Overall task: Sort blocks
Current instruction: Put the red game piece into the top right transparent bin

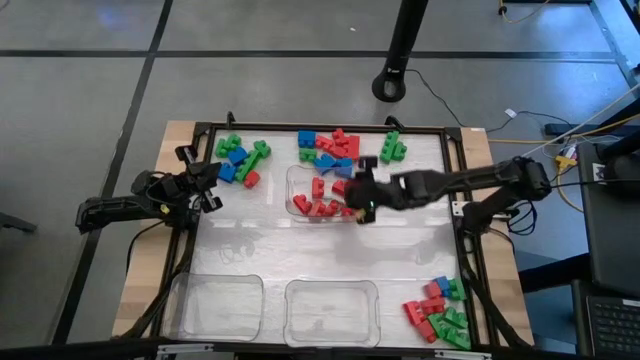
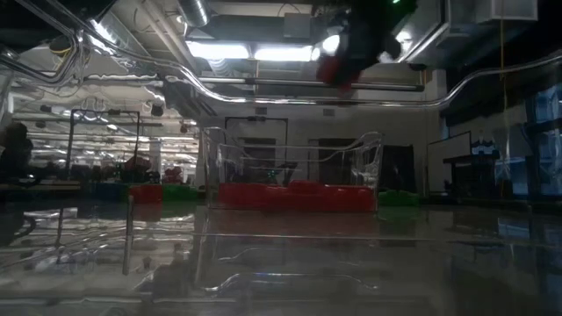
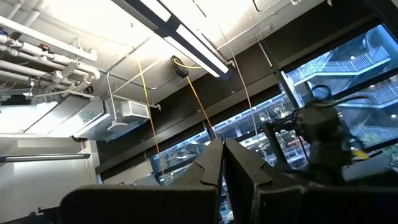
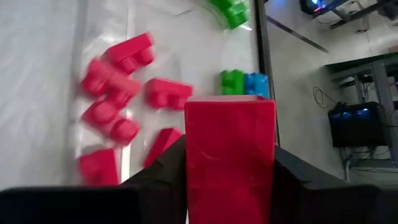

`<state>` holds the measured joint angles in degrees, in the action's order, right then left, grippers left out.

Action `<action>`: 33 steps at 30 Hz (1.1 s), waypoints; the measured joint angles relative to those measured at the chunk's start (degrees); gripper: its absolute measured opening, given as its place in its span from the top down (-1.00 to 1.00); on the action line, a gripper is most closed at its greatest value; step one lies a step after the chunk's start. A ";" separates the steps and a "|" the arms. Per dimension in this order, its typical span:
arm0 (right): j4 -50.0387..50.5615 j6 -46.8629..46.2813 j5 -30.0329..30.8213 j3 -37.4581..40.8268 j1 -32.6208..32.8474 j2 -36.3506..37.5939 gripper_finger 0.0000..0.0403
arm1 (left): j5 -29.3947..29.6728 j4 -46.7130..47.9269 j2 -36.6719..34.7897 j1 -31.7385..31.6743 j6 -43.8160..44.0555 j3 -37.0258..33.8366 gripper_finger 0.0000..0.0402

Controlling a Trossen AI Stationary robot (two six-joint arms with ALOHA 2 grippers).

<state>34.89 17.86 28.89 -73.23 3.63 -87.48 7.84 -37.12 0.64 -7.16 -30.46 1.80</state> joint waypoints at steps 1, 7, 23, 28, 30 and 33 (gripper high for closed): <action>-1.20 0.45 -0.98 0.00 -1.33 -0.13 0.31 | -0.01 -0.01 0.00 -0.01 0.11 0.00 0.97; -5.27 -3.12 -8.17 0.07 -7.48 -1.03 0.20 | 0.00 -0.01 0.00 0.00 0.58 0.00 0.97; 0.62 -7.50 -26.61 -0.04 -7.09 0.62 -0.31 | 0.00 0.00 -0.02 -0.01 0.48 0.00 0.97; 11.25 -13.90 -25.68 -0.02 1.37 3.33 -0.32 | 0.01 -0.01 -0.02 -0.02 0.68 0.00 0.97; 15.01 -18.06 -24.13 0.00 5.27 3.90 -0.32 | -0.01 0.03 -0.02 0.00 0.68 0.00 0.97; 19.85 -25.45 -22.30 0.03 11.17 3.76 -0.32 | 0.00 0.04 -0.01 -0.01 0.68 0.00 0.97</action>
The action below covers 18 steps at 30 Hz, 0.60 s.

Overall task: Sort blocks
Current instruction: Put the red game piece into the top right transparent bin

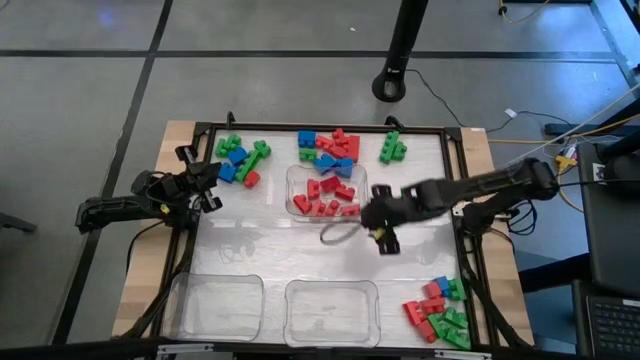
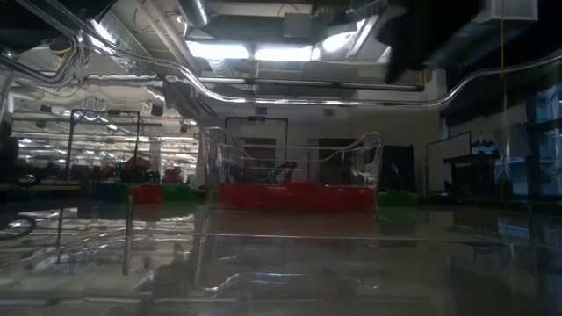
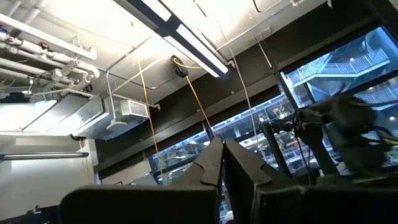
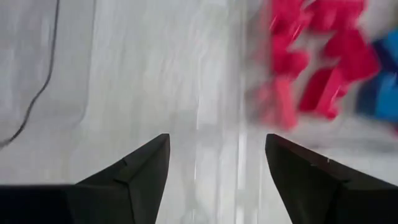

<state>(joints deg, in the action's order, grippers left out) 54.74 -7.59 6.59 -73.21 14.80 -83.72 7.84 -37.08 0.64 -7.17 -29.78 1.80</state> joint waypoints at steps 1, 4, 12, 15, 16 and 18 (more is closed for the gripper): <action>1.35 -2.28 0.72 0.02 1.91 0.00 -0.32 | -0.01 0.03 -0.01 0.01 0.00 0.00 0.97; 3.97 -9.91 3.09 0.02 7.76 -0.09 -0.32 | -0.01 0.02 -0.01 0.01 0.00 0.00 0.97; 5.33 -31.53 4.92 0.02 21.58 -0.15 -0.32 | 0.00 0.02 -0.01 0.01 -0.08 0.00 0.97; 5.25 -39.31 4.95 0.02 25.52 -0.50 -0.32 | 0.01 -0.10 -0.01 -0.01 -0.24 0.00 0.97; 5.12 -41.73 4.98 0.02 26.56 -0.75 -0.32 | -0.01 -0.26 -0.01 0.01 -0.34 0.00 0.97; 4.97 -45.43 4.97 0.02 28.69 -1.67 -0.32 | -0.01 -0.56 -0.01 -0.01 -0.40 0.00 0.97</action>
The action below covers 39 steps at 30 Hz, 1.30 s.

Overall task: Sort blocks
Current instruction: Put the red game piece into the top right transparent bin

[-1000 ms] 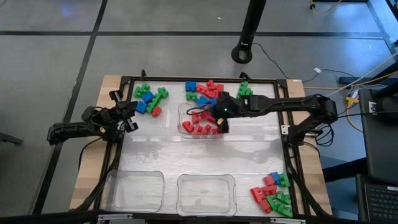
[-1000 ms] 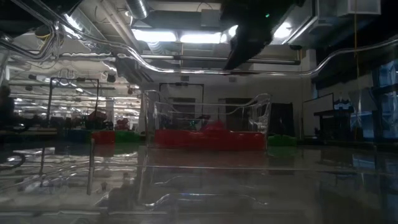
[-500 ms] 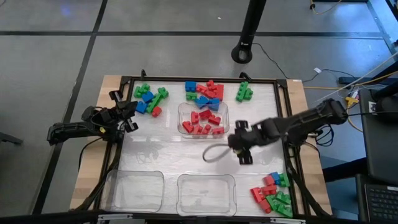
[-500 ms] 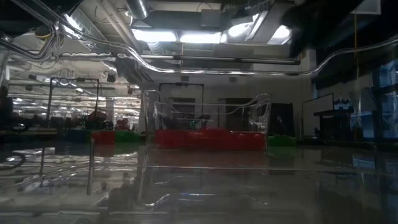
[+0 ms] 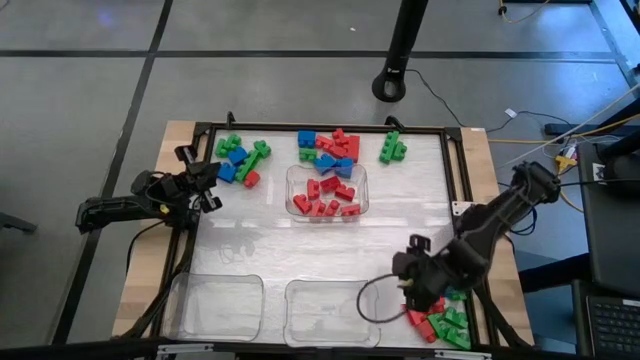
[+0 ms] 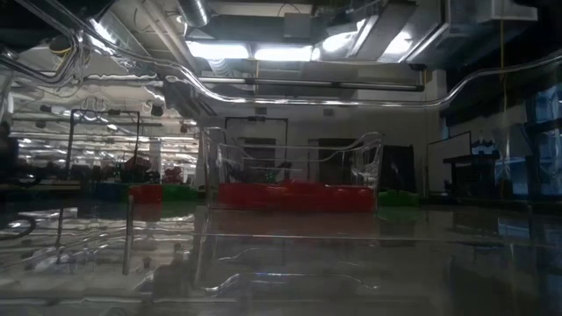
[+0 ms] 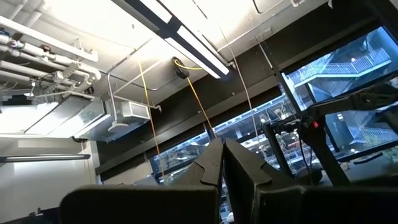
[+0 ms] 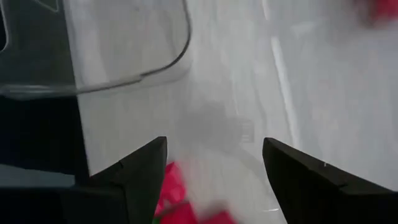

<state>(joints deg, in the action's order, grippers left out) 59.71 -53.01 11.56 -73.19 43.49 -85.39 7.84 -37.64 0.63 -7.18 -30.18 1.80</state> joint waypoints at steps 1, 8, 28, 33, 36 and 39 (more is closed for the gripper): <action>-0.35 -1.51 -0.01 0.00 0.73 -0.57 -0.32 | 0.02 -0.14 -0.01 0.02 0.11 0.00 0.97; -6.70 -7.75 -5.25 0.00 3.35 -7.76 -0.32 | 0.00 -0.36 0.00 0.02 1.17 0.00 0.97; -8.24 -26.51 -21.96 0.00 5.24 -19.80 -0.32 | 0.00 -0.47 -0.01 0.02 4.94 0.00 0.97; -7.94 -30.22 -23.75 0.00 5.24 -21.24 -0.32 | 0.00 -0.56 0.00 0.02 5.80 0.00 0.97; -7.29 -30.52 -24.84 0.00 5.24 -22.32 -0.32 | 0.00 -0.56 -0.01 0.00 5.80 0.00 0.97; -7.35 -29.04 -25.07 0.00 5.24 -23.32 -0.32 | 0.00 -0.56 -0.01 0.02 5.80 0.00 0.97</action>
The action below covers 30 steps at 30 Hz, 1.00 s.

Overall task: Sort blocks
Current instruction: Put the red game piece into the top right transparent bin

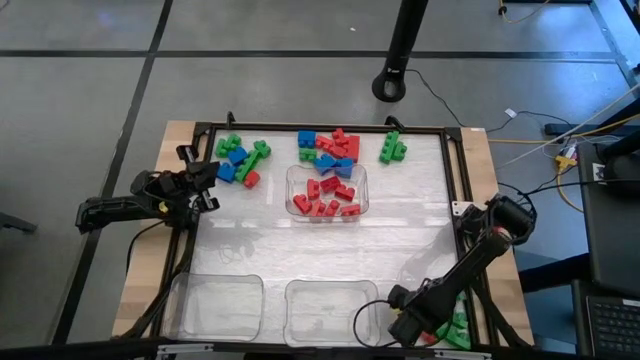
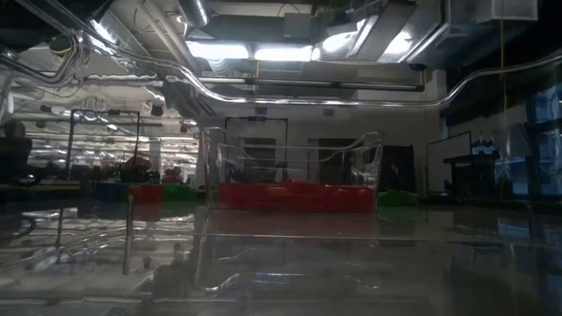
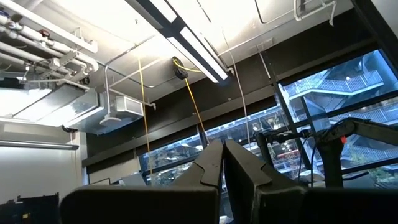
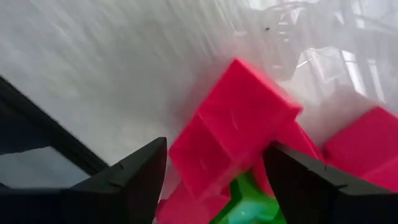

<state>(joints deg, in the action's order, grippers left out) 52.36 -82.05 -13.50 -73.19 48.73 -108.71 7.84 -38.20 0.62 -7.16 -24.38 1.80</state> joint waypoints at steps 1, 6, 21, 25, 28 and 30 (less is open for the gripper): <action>0.04 0.84 0.10 0.00 0.00 -0.32 -0.32 | 0.00 -0.01 0.01 -0.02 0.00 0.00 0.97; 0.65 6.90 4.41 0.00 0.00 -0.87 -0.30 | 0.00 -0.02 0.02 -0.02 0.00 0.00 0.97; 7.86 33.79 25.45 0.00 -0.02 -0.87 -0.13 | 0.00 0.26 0.00 -0.02 0.57 0.00 0.97; 7.80 41.09 31.05 0.00 -0.06 -0.87 -0.13 | 0.00 0.26 0.00 0.00 1.58 0.00 0.97; 7.77 41.08 30.54 0.02 -0.88 -0.80 -0.13 | 0.01 0.26 0.01 -0.02 1.79 0.00 0.97; 7.58 39.72 29.17 0.02 -1.43 -0.54 -0.13 | 0.00 0.30 0.00 -0.02 1.86 0.00 0.97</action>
<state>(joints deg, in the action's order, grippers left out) 59.94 -42.34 15.66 -73.17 47.30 -109.25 7.84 -37.90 0.62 -7.18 -22.52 1.80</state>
